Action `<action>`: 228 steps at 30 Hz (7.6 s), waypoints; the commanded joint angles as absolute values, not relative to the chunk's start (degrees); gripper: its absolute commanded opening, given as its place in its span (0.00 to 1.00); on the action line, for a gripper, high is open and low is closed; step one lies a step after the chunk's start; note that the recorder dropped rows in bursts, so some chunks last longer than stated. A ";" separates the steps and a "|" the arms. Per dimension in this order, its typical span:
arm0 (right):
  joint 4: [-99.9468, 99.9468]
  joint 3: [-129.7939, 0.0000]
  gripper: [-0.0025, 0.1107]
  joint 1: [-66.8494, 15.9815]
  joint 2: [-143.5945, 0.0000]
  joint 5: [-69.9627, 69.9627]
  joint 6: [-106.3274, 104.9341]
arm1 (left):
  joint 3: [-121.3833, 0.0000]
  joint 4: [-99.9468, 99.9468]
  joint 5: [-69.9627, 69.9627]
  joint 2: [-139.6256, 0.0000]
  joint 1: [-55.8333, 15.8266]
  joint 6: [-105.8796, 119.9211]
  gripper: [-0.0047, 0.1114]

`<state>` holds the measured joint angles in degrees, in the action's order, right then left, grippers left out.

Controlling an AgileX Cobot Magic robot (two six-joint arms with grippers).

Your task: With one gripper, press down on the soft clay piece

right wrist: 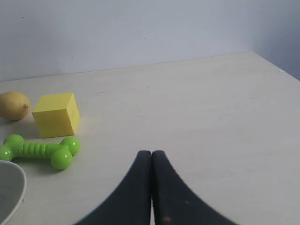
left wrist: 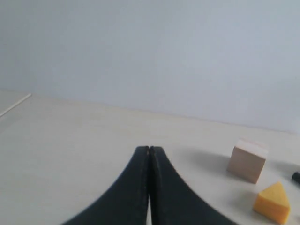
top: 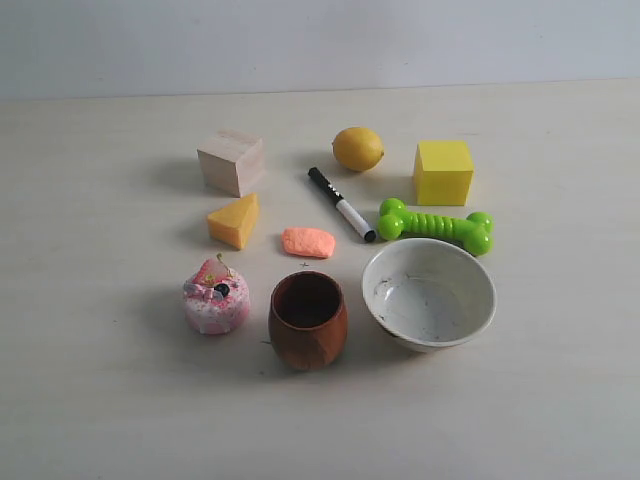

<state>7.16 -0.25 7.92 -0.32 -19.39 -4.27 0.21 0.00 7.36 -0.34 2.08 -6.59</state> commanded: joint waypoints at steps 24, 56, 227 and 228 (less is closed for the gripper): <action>7.13 0.00 0.02 8.29 0.00 -19.14 -4.50 | -30.97 0.00 11.70 -21.32 0.94 0.00 0.04; 7.13 0.00 0.02 8.29 0.00 -19.14 -4.50 | -78.73 20.76 35.12 -91.52 -28.33 28.74 0.04; 7.13 0.00 0.02 8.29 0.00 -19.14 -4.50 | -115.21 5.05 69.42 -152.69 -39.26 13.31 0.04; 7.13 0.00 0.02 8.29 0.00 -19.14 -4.50 | -115.21 5.05 69.41 -152.88 -39.26 13.31 0.04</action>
